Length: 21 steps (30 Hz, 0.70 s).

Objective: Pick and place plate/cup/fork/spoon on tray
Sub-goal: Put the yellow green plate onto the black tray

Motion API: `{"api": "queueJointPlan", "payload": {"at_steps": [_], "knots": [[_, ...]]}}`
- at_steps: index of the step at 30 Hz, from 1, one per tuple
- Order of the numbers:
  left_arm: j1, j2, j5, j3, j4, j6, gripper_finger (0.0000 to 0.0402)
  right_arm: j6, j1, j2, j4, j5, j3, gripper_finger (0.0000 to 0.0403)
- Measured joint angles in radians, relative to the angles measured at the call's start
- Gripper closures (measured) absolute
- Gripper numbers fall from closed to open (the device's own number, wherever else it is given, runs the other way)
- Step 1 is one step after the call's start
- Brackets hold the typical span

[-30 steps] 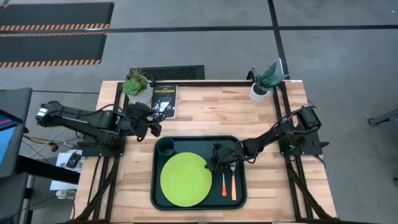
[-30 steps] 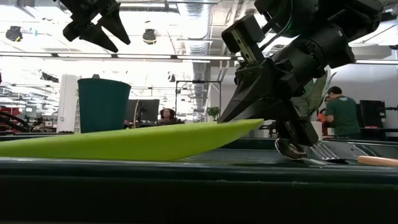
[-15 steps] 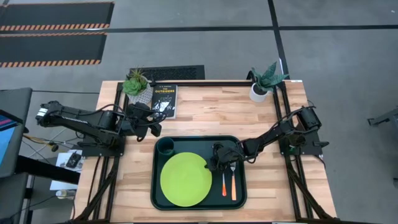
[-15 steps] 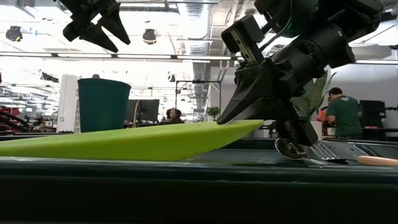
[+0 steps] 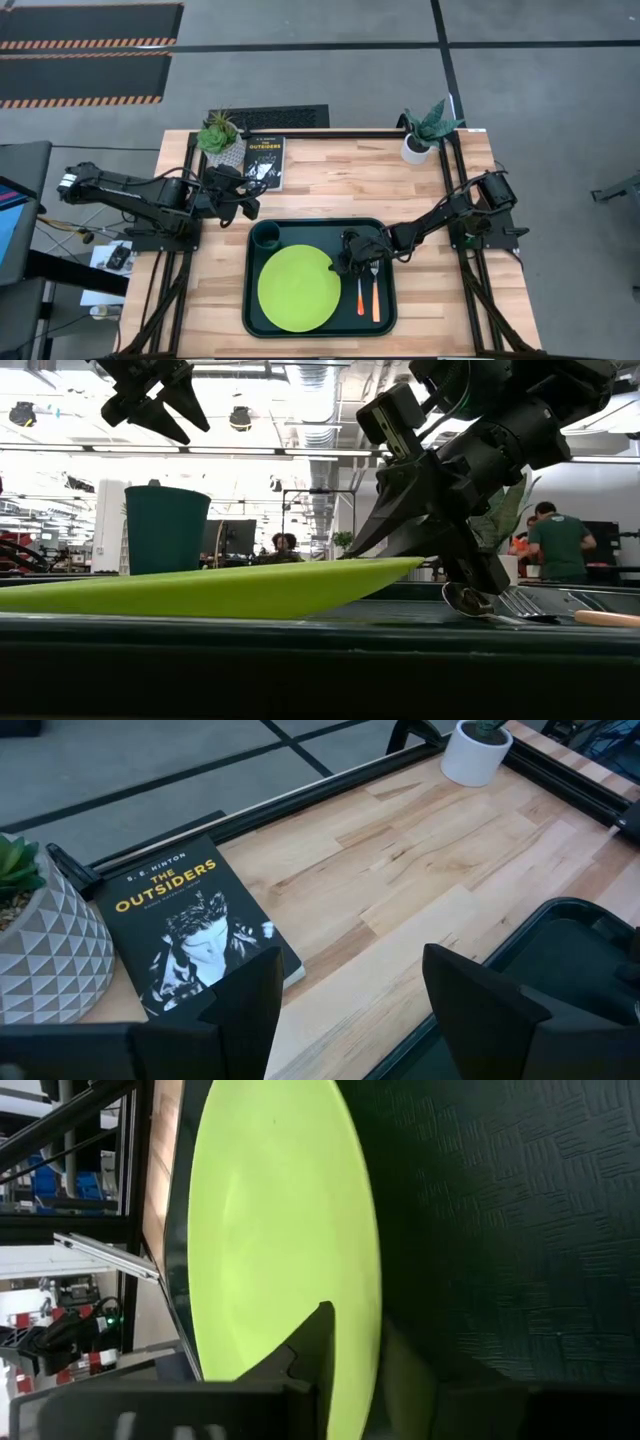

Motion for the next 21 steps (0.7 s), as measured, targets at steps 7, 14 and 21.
{"api": "queueJointPlan", "payload": {"at_steps": [7, 14, 21], "knots": [[0.0, 0.0, 0.0, 0.0, 0.0, 0.0, 0.0173, 0.007, 0.0, 0.0, 0.0, -0.002, 0.0, 0.0253], [0.0, 0.0, 0.0, 0.0, 0.0, 0.0, 0.0173, 0.007, 0.0, -0.005, -0.001, -0.007, 0.0, 0.0233], [0.0, 0.0, 0.0, 0.0, 0.0, 0.0, 0.0173, 0.007, 0.0, -0.005, 0.0, -0.007, 0.0, 0.0219]]}}
